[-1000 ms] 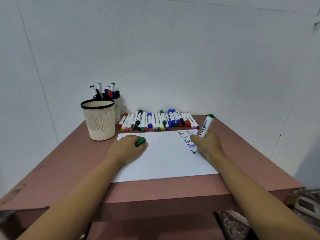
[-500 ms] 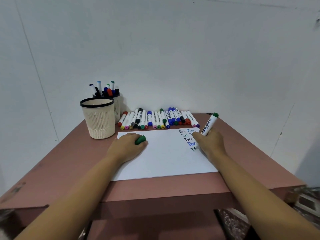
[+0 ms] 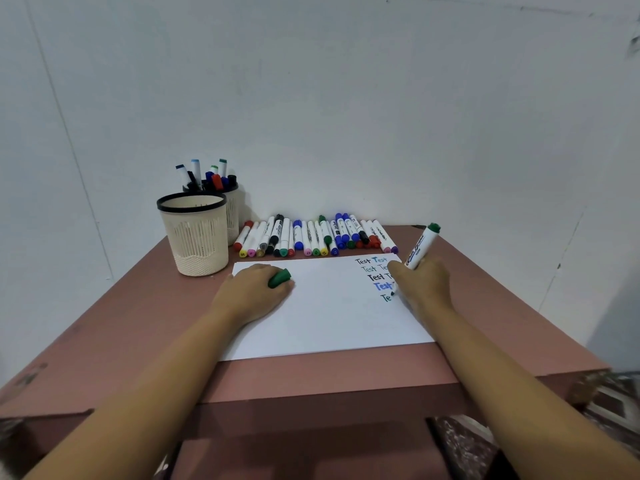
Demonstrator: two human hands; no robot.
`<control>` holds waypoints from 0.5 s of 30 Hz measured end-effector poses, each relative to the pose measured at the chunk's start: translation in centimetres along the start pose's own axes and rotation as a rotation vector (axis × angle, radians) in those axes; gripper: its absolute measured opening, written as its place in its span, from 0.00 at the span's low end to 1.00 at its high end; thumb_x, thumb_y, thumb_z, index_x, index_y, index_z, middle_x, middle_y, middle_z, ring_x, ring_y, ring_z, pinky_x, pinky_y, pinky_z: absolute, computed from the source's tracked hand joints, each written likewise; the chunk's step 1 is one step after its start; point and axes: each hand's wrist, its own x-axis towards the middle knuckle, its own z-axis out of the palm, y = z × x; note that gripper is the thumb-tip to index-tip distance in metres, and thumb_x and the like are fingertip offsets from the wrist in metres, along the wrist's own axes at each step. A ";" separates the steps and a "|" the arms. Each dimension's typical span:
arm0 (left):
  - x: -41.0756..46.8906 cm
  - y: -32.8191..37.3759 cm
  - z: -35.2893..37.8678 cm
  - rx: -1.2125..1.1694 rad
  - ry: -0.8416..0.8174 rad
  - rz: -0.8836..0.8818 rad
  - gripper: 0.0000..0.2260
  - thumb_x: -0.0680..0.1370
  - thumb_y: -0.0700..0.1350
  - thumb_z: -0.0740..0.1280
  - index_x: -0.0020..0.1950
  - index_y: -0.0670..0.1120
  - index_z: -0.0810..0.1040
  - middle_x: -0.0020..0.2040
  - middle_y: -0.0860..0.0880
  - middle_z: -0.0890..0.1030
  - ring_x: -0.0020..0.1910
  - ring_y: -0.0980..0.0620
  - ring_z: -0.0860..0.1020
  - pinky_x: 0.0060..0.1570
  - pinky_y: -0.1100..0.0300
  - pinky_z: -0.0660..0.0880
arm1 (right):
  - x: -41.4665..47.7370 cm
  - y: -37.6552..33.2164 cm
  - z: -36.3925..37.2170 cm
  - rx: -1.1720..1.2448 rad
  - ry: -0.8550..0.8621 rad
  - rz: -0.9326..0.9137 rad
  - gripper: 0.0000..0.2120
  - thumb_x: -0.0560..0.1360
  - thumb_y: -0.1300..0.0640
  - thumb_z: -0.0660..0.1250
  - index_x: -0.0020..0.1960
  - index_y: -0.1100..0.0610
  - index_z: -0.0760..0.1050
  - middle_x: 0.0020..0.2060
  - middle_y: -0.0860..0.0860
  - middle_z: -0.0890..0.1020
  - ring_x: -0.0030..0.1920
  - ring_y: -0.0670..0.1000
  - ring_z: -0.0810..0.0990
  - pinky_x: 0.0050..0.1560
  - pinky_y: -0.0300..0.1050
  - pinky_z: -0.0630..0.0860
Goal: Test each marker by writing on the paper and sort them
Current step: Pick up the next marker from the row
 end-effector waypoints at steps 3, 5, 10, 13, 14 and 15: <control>0.0 0.0 0.0 -0.011 -0.002 0.000 0.15 0.79 0.59 0.57 0.57 0.53 0.76 0.54 0.53 0.76 0.52 0.54 0.71 0.63 0.48 0.68 | 0.0 0.1 -0.1 -0.010 -0.002 -0.001 0.15 0.69 0.60 0.66 0.30 0.55 0.62 0.26 0.49 0.71 0.24 0.46 0.73 0.35 0.44 0.69; 0.0 0.0 0.0 -0.003 0.001 0.003 0.15 0.79 0.59 0.57 0.57 0.52 0.76 0.51 0.55 0.74 0.52 0.54 0.71 0.63 0.48 0.68 | 0.2 0.1 0.0 -0.011 0.008 0.014 0.14 0.69 0.59 0.66 0.31 0.55 0.62 0.27 0.50 0.72 0.27 0.50 0.74 0.36 0.46 0.71; 0.1 -0.1 0.0 -0.004 0.009 0.012 0.15 0.79 0.59 0.57 0.57 0.52 0.76 0.50 0.55 0.73 0.50 0.55 0.70 0.62 0.49 0.68 | 0.2 0.1 0.0 0.007 -0.008 0.015 0.14 0.70 0.61 0.67 0.31 0.56 0.64 0.28 0.51 0.73 0.28 0.51 0.75 0.34 0.46 0.72; 0.2 -0.2 0.1 -0.002 0.011 0.007 0.15 0.79 0.59 0.57 0.57 0.53 0.76 0.54 0.54 0.75 0.52 0.54 0.71 0.63 0.49 0.68 | 0.3 0.1 -0.1 0.038 0.039 0.032 0.14 0.70 0.60 0.68 0.31 0.56 0.64 0.28 0.51 0.73 0.28 0.51 0.75 0.36 0.51 0.75; 0.2 -0.2 0.2 0.000 0.010 0.007 0.15 0.79 0.59 0.57 0.58 0.53 0.76 0.55 0.53 0.75 0.53 0.54 0.71 0.62 0.49 0.68 | 0.3 0.1 -0.1 0.052 0.058 0.039 0.14 0.70 0.60 0.68 0.31 0.57 0.65 0.28 0.52 0.73 0.28 0.52 0.75 0.36 0.52 0.77; 0.2 -0.2 0.1 0.001 0.009 0.006 0.15 0.79 0.59 0.57 0.58 0.53 0.76 0.55 0.53 0.76 0.52 0.54 0.71 0.62 0.49 0.68 | 0.4 0.0 -0.2 0.049 0.069 0.040 0.13 0.70 0.60 0.68 0.31 0.57 0.65 0.29 0.53 0.74 0.28 0.52 0.75 0.37 0.52 0.77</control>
